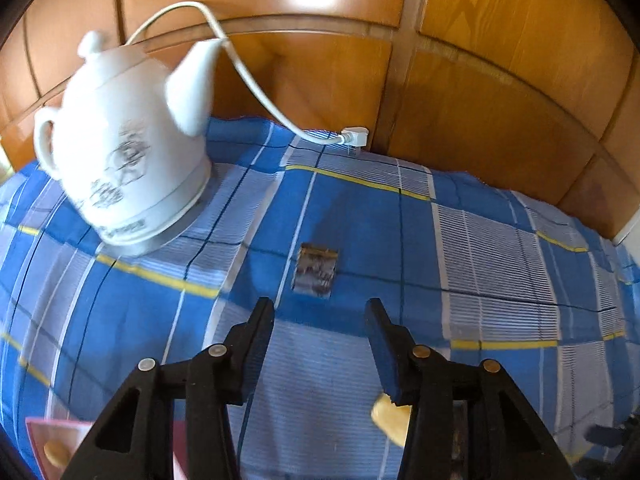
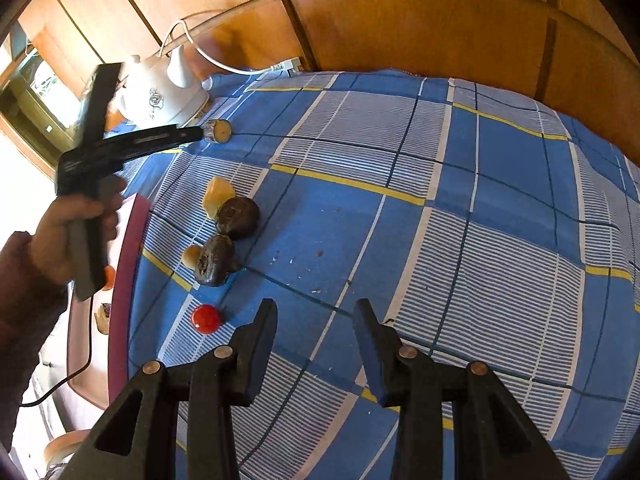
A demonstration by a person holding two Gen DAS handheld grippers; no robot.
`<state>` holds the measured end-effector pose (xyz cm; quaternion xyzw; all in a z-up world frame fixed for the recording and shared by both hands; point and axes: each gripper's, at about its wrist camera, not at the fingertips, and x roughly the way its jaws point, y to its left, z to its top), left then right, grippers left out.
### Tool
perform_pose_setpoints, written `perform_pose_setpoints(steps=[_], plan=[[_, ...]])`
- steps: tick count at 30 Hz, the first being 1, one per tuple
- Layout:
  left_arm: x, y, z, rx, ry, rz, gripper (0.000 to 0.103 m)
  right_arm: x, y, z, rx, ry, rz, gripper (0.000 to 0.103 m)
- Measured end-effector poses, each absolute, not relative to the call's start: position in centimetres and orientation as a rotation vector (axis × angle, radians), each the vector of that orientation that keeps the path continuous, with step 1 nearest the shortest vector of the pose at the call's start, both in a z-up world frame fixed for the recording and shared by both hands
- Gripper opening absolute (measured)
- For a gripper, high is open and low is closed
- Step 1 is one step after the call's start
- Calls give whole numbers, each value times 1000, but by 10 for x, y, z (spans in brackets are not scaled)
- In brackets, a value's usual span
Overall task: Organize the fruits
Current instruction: 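Move the left tool to the small dark square chunk near the kettle, then grasp the dark square chunk with the left gripper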
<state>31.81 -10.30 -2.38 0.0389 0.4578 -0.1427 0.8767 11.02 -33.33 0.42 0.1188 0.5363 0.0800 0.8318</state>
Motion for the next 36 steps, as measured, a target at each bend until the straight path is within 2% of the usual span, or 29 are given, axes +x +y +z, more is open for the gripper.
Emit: perform_pose_setpoints(steps=[6,7,8,17,27,36], plan=[[345,-117,-39,141,956,-271,48,110,-331,5,253,1137,185,40],[350,-118,-42,148,967,-266,42,110,-331,4,253,1138,184,40],[353,-118,-45,146,982,-267,27,110,-331,4,252,1139,184,40],[309,-104,-31,93,954,-345,27,110,-332,5,234,1129,158,40],[183,-95,-8,69,938,-536,27,110,-330,-6,216,1157,152,40],[87,-99,-29,99,969,-639,27,109,-321,-10,214,1146,210,40]])
